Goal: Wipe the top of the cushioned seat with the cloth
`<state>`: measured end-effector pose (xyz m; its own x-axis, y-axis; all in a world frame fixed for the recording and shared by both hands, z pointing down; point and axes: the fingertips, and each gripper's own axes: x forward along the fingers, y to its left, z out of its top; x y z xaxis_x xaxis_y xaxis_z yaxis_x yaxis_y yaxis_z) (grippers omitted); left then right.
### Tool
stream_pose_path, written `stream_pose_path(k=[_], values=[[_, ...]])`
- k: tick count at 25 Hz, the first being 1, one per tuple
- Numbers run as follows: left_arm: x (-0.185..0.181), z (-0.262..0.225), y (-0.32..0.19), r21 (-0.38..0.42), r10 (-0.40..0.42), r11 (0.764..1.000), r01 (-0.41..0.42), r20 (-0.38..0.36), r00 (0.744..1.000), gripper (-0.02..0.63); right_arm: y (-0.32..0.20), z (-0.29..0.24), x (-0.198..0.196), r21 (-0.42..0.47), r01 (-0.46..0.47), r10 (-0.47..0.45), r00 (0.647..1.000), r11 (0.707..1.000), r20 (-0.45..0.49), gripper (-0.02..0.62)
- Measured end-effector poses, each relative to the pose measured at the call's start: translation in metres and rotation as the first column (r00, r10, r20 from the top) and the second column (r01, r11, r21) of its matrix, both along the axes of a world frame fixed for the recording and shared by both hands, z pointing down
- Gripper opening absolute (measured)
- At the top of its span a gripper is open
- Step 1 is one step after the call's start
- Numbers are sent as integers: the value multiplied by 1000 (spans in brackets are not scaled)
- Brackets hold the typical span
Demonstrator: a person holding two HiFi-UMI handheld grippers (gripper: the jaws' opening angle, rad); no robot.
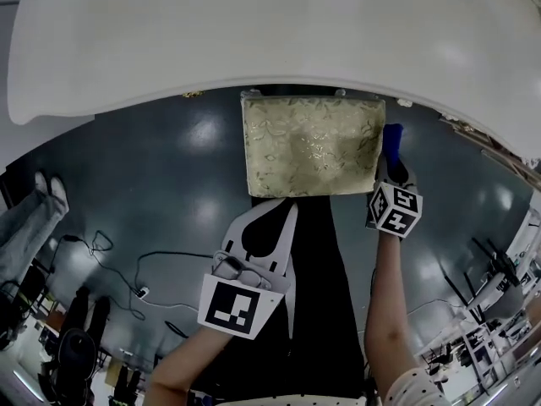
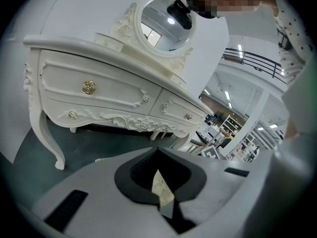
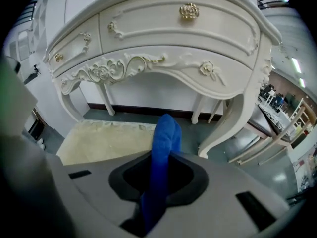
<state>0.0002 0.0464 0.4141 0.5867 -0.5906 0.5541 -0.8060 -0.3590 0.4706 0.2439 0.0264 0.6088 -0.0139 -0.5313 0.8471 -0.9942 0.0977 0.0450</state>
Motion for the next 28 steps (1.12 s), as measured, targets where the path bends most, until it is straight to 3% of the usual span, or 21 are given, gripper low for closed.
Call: stream_pose_path(k=[8,28], values=[[24,7,-10,-9,32,999,-32,3,999,-3,4,38,-3,-85,3,-1,1000,996,20,63],[18,5,-4,-6,9,1000,-9,4,1000,-3,7,29,-28,-73,17,-13,999,997,51,63]])
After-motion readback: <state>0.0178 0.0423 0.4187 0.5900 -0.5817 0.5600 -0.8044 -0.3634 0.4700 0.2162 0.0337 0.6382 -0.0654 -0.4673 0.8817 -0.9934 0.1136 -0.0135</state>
